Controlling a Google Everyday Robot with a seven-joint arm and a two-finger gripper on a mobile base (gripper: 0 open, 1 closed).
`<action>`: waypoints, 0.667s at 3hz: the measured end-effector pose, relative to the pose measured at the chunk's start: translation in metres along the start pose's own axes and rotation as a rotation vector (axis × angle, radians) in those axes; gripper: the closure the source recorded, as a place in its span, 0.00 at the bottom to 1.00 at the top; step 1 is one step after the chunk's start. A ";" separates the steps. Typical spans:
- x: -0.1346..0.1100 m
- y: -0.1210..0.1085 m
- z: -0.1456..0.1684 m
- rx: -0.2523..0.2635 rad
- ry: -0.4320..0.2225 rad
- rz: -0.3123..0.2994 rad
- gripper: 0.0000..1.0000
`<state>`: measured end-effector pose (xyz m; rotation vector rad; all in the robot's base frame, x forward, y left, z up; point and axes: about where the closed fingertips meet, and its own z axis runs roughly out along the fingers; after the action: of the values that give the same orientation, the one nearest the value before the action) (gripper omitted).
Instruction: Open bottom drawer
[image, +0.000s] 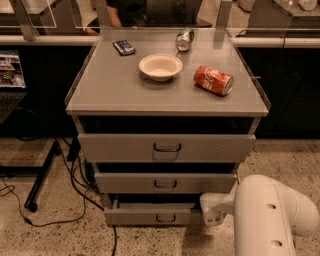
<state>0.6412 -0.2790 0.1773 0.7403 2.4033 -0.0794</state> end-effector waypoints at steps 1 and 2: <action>-0.001 0.003 0.001 -0.002 0.005 -0.026 1.00; 0.000 0.002 0.002 -0.002 0.005 -0.026 1.00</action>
Offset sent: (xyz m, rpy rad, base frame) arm -0.0481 0.0021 -0.0055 0.1142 0.3060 0.0662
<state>0.6434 -0.2774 0.1764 0.7090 2.4176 -0.0862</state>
